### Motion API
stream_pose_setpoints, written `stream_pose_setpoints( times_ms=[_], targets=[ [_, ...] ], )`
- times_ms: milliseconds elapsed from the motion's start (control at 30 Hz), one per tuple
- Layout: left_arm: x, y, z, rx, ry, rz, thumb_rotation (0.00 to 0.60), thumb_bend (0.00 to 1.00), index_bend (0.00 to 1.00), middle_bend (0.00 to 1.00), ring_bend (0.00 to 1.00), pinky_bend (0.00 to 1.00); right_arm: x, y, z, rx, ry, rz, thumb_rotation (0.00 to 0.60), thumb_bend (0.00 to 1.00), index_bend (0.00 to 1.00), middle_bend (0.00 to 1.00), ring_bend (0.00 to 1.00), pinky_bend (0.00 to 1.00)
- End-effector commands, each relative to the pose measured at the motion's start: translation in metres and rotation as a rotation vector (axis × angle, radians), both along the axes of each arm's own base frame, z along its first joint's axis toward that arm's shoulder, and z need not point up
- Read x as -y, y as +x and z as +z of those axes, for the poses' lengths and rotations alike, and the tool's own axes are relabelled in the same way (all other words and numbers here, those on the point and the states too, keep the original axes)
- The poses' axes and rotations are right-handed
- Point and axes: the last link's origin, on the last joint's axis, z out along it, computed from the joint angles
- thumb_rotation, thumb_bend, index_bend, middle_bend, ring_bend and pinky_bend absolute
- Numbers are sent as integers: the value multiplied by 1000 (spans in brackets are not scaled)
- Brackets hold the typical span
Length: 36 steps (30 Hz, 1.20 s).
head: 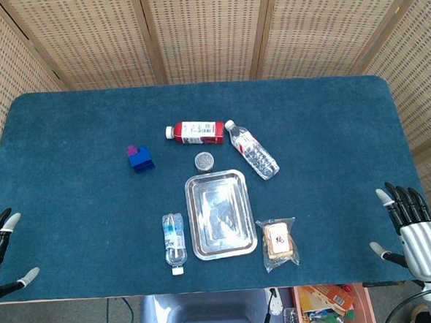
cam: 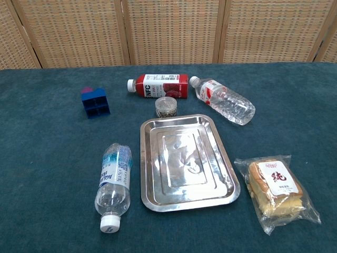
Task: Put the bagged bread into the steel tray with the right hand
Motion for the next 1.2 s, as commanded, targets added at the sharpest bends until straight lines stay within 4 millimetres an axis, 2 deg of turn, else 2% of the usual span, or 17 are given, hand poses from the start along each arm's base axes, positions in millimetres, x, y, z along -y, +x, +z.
stream_pose_setpoints(
  times_ms=[33, 133, 233, 400, 567, 733, 800, 1133, 1200],
  targets=[
    [0, 0, 0, 0, -2, 4, 600, 0, 0, 0, 0, 0, 0, 0, -1, -3, 3, -2, 600, 0, 0, 0, 0, 0],
    [0, -1, 0, 0, 1, 7, 600, 0, 0, 0, 0, 0, 0, 0, -3, -9, 17, -3, 600, 0, 0, 0, 0, 0],
    [-1, -1, 0, -4, 5, 13, 600, 0, 0, 0, 0, 0, 4, 8, -17, -27, 128, 51, 600, 0, 0, 0, 0, 0],
    [-5, -2, -1, -10, 8, 25, 600, 0, 0, 0, 0, 0, 14, 20, -44, -77, 419, 123, 600, 0, 0, 0, 0, 0],
    [-10, -3, -4, -17, 5, 41, 600, 0, 0, 0, 0, 0, 30, 34, -68, -170, 567, 228, 600, 0, 0, 0, 0, 0],
    [-14, -4, -8, -30, -5, 55, 600, 0, 0, 0, 0, 0, 47, 48, -92, -279, 617, 308, 600, 0, 0, 0, 0, 0],
    [-16, -6, -10, -34, -8, 67, 600, 0, 0, 0, 0, 0, 57, 59, -112, -347, 650, 351, 600, 0, 0, 0, 0, 0],
    [-22, -9, -10, -37, -12, 89, 600, 0, 0, 0, 0, 0, 77, 70, -146, -470, 680, 321, 600, 0, 0, 2, 0, 3],
    [-24, -10, -10, -34, -12, 100, 600, 0, 0, 0, 0, 0, 83, 70, -155, -519, 667, 327, 600, 0, 30, 44, 18, 32]
  ],
)
